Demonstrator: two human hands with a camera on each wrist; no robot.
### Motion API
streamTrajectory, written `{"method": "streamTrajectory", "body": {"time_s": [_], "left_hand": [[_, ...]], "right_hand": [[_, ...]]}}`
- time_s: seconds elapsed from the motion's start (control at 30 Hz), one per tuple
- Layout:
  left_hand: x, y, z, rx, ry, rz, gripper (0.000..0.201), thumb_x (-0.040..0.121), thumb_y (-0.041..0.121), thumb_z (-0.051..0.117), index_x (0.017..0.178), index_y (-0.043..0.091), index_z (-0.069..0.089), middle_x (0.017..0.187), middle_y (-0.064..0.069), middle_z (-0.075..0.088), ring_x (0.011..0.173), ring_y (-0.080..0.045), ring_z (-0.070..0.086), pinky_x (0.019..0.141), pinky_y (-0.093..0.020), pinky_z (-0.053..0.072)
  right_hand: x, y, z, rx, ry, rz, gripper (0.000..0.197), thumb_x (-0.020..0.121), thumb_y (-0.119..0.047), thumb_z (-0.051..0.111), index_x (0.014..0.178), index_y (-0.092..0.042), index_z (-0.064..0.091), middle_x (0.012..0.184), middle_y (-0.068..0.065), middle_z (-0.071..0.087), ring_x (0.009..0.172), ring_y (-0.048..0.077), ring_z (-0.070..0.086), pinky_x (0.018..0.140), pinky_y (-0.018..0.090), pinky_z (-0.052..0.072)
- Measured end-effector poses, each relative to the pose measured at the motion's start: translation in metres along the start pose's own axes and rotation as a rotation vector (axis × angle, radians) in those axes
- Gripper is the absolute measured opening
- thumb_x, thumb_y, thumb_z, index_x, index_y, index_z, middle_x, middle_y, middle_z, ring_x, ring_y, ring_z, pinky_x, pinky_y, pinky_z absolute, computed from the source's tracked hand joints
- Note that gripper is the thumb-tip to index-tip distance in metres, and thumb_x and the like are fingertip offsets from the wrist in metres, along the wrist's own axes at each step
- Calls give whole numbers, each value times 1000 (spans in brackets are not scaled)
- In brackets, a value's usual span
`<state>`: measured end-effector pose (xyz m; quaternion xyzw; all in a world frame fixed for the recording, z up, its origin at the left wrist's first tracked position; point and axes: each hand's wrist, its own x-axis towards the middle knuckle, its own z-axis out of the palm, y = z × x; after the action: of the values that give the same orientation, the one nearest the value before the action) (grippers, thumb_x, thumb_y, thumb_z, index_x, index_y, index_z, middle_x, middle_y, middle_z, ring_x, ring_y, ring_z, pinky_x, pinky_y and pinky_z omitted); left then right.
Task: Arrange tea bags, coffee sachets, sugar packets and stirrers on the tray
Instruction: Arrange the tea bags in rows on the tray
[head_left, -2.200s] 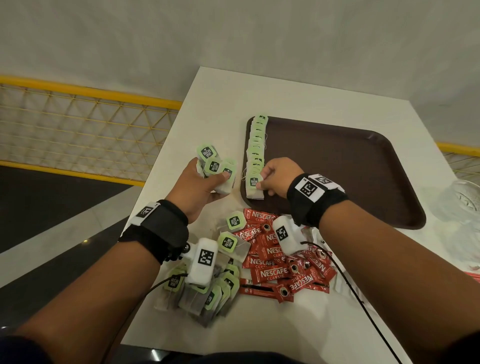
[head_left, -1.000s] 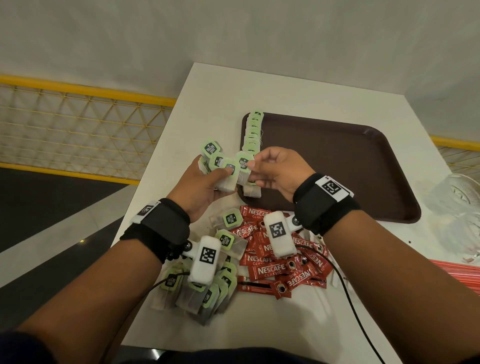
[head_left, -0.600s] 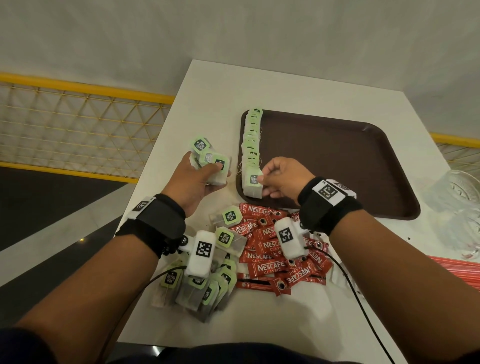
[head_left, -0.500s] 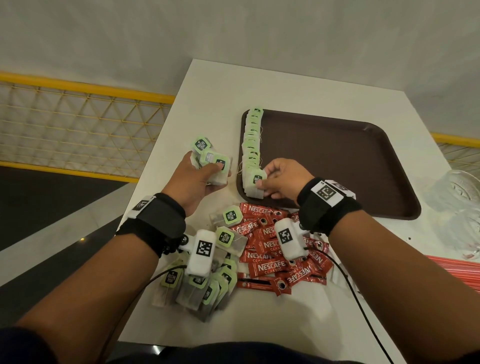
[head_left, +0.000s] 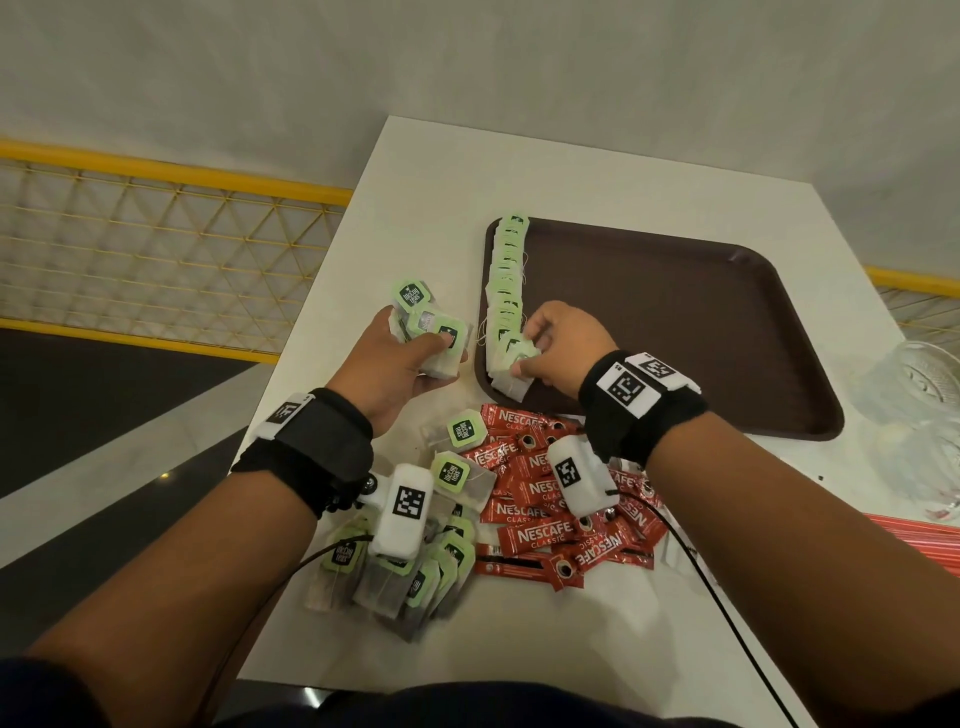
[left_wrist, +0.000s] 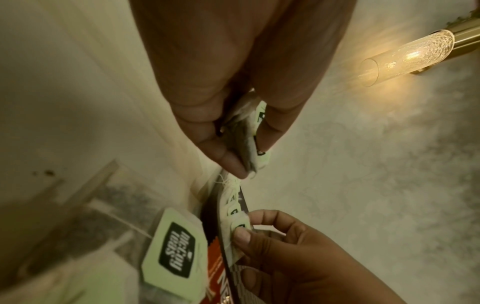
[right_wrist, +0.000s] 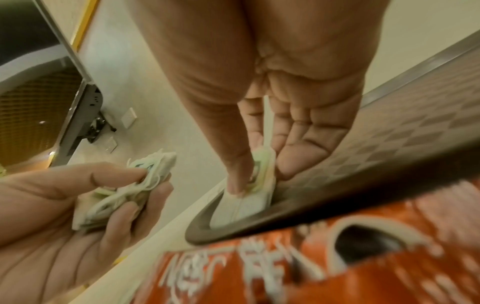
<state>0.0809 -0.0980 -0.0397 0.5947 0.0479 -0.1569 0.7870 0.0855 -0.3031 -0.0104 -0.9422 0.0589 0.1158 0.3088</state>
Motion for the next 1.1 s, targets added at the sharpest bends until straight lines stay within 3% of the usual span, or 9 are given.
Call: {"method": "streamTrajectory", "body": {"time_s": [0.17, 0.33, 0.43, 0.6, 0.77, 0.93, 1.1], "left_hand": [[2, -2, -5, 17, -5, 0, 40, 94, 1, 58, 131, 3, 45, 122, -22, 64, 104, -32, 68, 69, -35, 57], [2, -4, -7, 31, -2, -8, 42, 94, 1, 58, 134, 2, 44, 121, -20, 66, 103, -32, 69, 71, -37, 57], [1, -3, -6, 31, -4, -2, 37, 95, 0, 57, 130, 4, 47, 118, -19, 68, 99, -30, 70, 71, -37, 58], [0, 0, -7, 37, 6, -16, 38, 95, 2, 58, 131, 7, 46, 119, -18, 67, 104, -32, 70, 71, -35, 58], [1, -1, -9, 29, 11, -17, 41, 95, 1, 58, 133, 3, 44, 119, -19, 67, 103, -33, 70, 69, -35, 58], [3, -5, -8, 32, 9, -28, 43, 94, 1, 59, 134, 3, 44, 122, -20, 66, 106, -34, 69, 69, -35, 58], [3, -4, -7, 35, 15, -32, 42, 94, 2, 59, 134, 5, 45, 121, -19, 66, 106, -33, 69, 72, -37, 59]], "right_hand": [[0, 3, -4, 197, -38, 108, 32, 80, -9, 76, 106, -11, 57, 99, 11, 66, 86, 29, 70, 78, 44, 60], [4, -3, -8, 148, -48, 17, 19, 86, 0, 65, 102, -11, 65, 80, 0, 63, 83, 24, 67, 80, 40, 59], [9, -7, -8, 119, -83, 24, 20, 87, 3, 62, 101, -10, 67, 77, 0, 63, 75, 19, 66, 78, 35, 59], [14, -6, -6, 84, -52, 71, 22, 78, -4, 76, 81, -21, 62, 86, 3, 69, 81, 21, 72, 78, 40, 60], [8, -2, -6, 170, -42, 109, 22, 77, -3, 78, 85, -14, 60, 87, 8, 69, 76, 21, 73, 74, 39, 61], [8, -10, -10, 16, -58, -29, 25, 75, -9, 80, 94, -14, 64, 82, -3, 61, 89, 23, 67, 84, 41, 57], [7, -5, -6, 3, -17, -1, 36, 70, -11, 84, 97, -15, 60, 94, 2, 64, 90, 23, 66, 81, 42, 57]]}}
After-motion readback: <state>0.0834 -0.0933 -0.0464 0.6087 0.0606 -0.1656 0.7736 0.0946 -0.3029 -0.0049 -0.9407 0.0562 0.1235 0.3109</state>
